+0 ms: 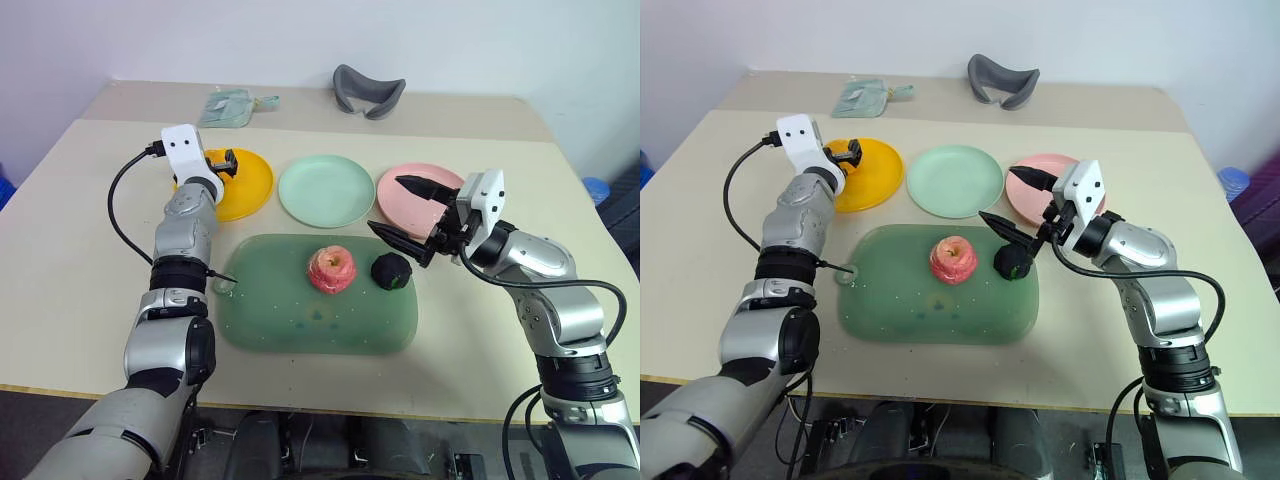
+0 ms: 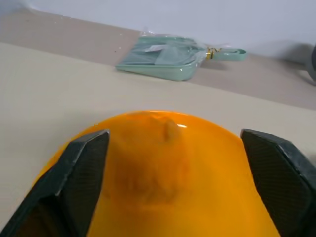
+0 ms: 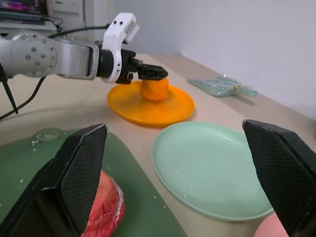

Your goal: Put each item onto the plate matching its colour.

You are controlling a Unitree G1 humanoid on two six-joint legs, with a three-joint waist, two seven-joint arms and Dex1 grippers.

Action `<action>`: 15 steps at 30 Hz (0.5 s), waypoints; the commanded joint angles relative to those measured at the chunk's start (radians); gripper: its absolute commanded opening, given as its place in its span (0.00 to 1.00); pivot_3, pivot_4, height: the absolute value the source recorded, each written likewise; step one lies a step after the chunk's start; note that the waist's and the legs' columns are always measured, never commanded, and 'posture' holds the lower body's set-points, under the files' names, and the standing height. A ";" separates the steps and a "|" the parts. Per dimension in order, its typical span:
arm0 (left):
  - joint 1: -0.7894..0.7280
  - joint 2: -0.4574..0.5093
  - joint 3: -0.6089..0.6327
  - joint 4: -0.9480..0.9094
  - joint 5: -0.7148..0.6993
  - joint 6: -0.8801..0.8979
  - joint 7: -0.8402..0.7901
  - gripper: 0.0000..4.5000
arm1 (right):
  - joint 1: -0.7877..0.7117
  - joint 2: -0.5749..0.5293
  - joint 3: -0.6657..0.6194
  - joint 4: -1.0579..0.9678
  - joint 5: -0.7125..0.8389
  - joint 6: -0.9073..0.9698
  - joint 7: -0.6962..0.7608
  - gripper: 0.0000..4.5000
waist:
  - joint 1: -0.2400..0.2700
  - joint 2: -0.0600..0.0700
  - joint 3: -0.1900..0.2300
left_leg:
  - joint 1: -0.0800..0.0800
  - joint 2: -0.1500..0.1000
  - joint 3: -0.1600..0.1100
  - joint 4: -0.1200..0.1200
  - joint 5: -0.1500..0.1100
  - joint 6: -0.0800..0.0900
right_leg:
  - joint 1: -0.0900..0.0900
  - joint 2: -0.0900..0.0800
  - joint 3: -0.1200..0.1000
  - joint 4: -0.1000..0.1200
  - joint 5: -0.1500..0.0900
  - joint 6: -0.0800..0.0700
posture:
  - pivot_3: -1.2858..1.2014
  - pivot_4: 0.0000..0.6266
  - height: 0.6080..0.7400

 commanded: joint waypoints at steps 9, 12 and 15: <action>0.268 0.058 -0.175 -0.560 -0.177 0.028 -0.562 0.99 | 0.003 0.004 0.005 -0.070 0.022 0.053 0.001 1.00 | 0.000 0.000 0.000 | 0.000 0.000 0.000 0.000 0.000 0.000 | 0.000 0.000 0.000 0.001 0.000 0.000 | 0.52 0.24 1.00; 0.323 0.099 -0.199 -0.658 -0.256 0.087 -0.700 0.99 | 0.019 0.001 0.027 -0.090 0.022 0.070 0.015 1.00 | -0.001 0.000 0.000 | 0.000 0.000 0.000 0.000 0.000 0.000 | 0.000 0.000 0.000 0.001 0.000 0.000 | 0.52 0.24 1.00; 0.387 0.170 -0.209 -0.744 -0.301 0.121 -0.818 0.99 | 0.036 -0.007 0.047 -0.112 0.023 0.097 0.025 1.00 | -0.003 0.000 0.000 | 0.000 0.000 -0.001 0.000 0.000 0.000 | 0.000 0.000 0.000 0.001 0.000 0.000 | 0.52 0.24 1.00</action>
